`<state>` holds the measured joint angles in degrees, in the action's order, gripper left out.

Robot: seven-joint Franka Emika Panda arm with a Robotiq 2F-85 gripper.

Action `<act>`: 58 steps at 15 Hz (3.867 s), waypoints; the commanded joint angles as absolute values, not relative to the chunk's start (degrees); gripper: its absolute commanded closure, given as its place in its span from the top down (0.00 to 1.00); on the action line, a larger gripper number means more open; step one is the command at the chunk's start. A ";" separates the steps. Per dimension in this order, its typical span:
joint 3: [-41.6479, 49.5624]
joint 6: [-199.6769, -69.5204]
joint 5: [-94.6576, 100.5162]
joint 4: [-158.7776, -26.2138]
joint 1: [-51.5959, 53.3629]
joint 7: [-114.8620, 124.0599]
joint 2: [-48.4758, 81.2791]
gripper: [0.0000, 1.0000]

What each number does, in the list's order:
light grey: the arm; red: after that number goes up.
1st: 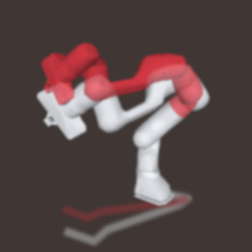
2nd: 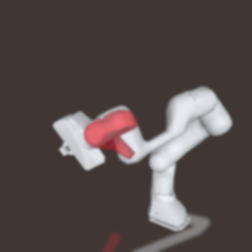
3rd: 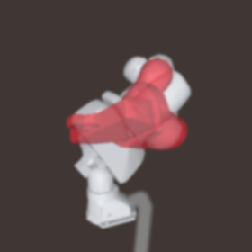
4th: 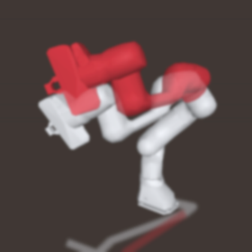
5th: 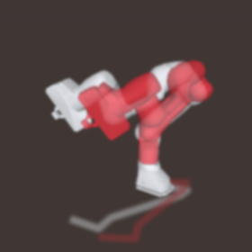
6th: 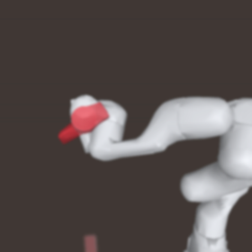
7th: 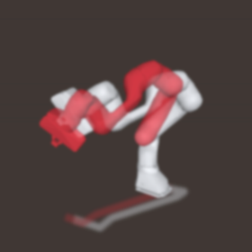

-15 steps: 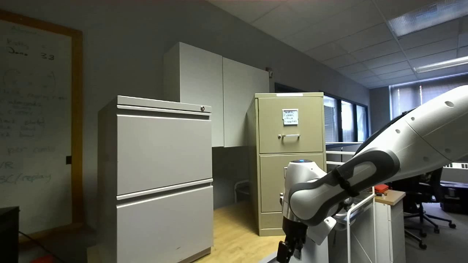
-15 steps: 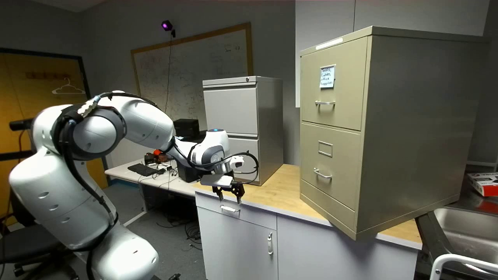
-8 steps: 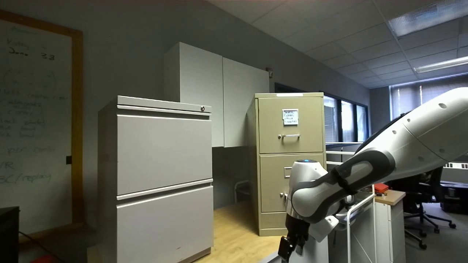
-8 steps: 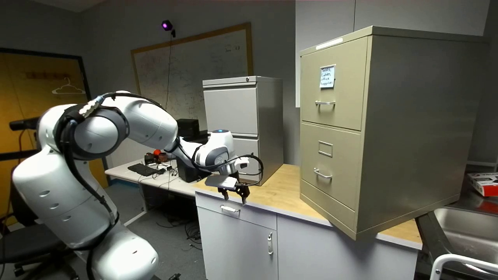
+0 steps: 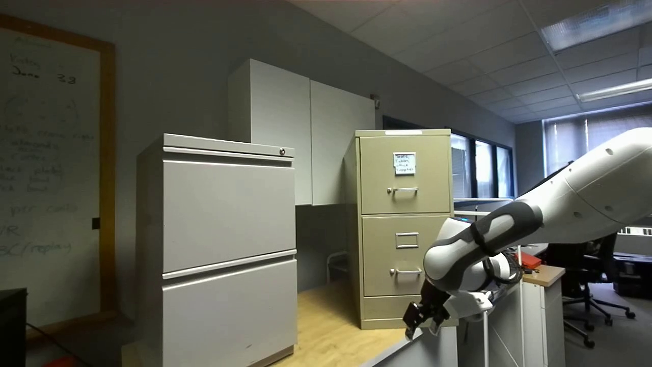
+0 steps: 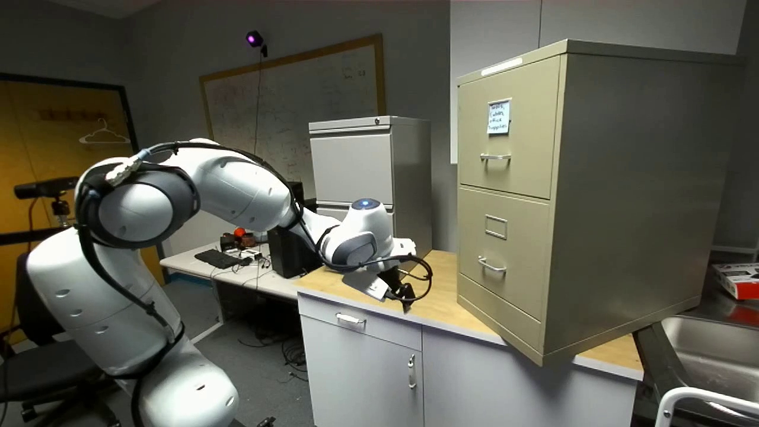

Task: Open the bottom drawer of the beige file cabinet

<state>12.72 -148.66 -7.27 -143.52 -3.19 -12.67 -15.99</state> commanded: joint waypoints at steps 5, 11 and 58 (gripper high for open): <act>25.00 -157.28 -34.05 -142.28 1.66 -29.42 -16.76 1.00; 35.48 -157.78 -58.28 -136.29 8.77 -46.70 -17.25 1.00; 13.22 -136.48 -57.73 -106.74 -19.54 -31.41 15.53 0.00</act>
